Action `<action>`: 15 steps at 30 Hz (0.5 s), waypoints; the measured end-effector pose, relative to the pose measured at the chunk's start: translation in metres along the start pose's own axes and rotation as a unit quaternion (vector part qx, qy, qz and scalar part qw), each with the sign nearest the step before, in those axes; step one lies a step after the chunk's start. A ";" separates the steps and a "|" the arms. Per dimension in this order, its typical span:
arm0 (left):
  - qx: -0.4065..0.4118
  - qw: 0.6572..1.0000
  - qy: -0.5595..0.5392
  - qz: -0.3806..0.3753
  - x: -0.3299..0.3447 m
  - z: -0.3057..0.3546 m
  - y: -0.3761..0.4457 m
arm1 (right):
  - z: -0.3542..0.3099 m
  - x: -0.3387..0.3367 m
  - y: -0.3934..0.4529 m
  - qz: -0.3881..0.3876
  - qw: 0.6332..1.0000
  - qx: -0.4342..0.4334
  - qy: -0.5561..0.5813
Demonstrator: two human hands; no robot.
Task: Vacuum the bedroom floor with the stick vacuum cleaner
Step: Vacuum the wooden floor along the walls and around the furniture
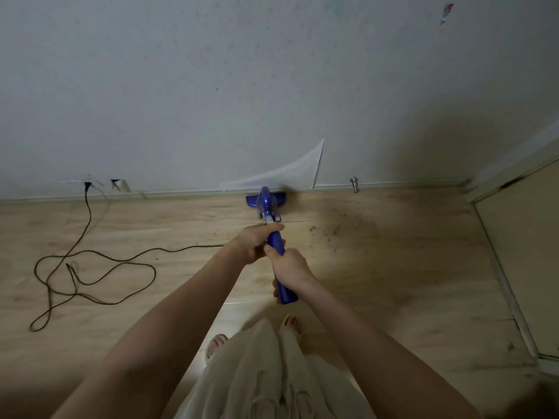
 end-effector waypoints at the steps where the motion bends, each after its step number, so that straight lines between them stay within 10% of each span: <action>1: -0.004 1.000 0.003 -0.004 -0.003 -0.002 0.000 | 0.002 0.002 0.000 -0.004 1.000 0.001 0.004; 15: -0.036 0.998 0.031 -0.038 -0.009 -0.029 -0.008 | 0.035 0.016 -0.011 0.035 0.998 0.021 -0.046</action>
Point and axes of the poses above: each hand's wrist, its own y-axis towards the middle knuckle, its own x-axis out of the palm, z = x × y, the point moved 3 cm from there along y, towards the middle knuckle, and after that the axes turned 5 degrees about -z, right-handed, at the moved point
